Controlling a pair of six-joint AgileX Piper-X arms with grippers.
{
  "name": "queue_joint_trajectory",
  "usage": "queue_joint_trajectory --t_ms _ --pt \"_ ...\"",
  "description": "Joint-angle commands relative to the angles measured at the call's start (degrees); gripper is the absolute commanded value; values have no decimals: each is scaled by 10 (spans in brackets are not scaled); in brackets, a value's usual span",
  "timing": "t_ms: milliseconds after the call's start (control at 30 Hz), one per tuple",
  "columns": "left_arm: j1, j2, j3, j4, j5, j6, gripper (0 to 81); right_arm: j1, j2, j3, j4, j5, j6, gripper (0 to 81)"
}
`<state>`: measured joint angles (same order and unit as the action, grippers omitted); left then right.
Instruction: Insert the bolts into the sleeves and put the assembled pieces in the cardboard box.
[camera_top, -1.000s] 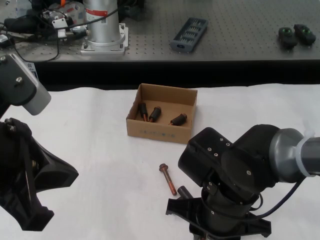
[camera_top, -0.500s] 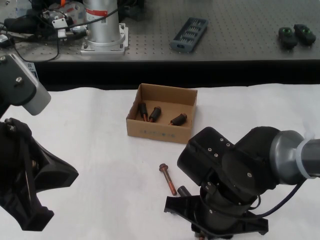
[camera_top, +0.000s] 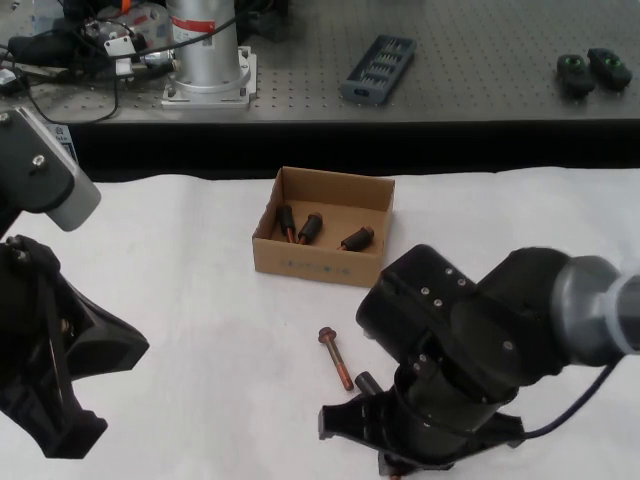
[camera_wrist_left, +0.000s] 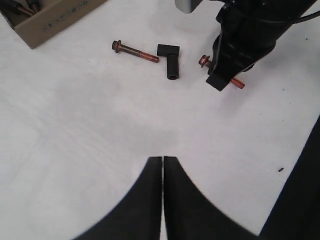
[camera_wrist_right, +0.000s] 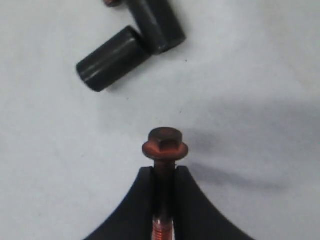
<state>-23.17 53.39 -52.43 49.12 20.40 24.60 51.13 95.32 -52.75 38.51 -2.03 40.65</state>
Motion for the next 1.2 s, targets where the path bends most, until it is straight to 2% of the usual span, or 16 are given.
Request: queue_joint_trajectory --t_ms 0,100,200,300,367,467,633,800,900,1167 --pt "1 -3 0 -4 -5 -2 2 0 -55 -1 24 -12 -68 27" --pt "1 6 0 -14 -4 -2 50 0 -113 -1 52 -12 -121 27" --pt "1 31 0 -32 -4 -19 179 0 -180 -1 81 -12 -152 27" --pt "1 70 0 -64 -4 -62 354 -5 -246 -1 114 -12 -171 27" --pt "-2 97 0 -85 -4 -91 405 -9 -288 -1 138 -11 -180 27" --pt "-20 139 0 -111 -4 -112 398 -17 -355 -1 181 -3 -186 27" --pt "-98 215 0 -166 -13 -113 398 -34 -457 -1 245 61 -204 27" --pt "-165 288 -3 -227 -110 -113 398 -58 -518 -1 268 88 -214 27" --pt "-179 329 -11 -240 -139 -113 398 -71 -532 -1 267 88 -234 27" --pt "-191 397 -64 -242 -164 -87 398 -91 -534 -1 268 88 -301 27"
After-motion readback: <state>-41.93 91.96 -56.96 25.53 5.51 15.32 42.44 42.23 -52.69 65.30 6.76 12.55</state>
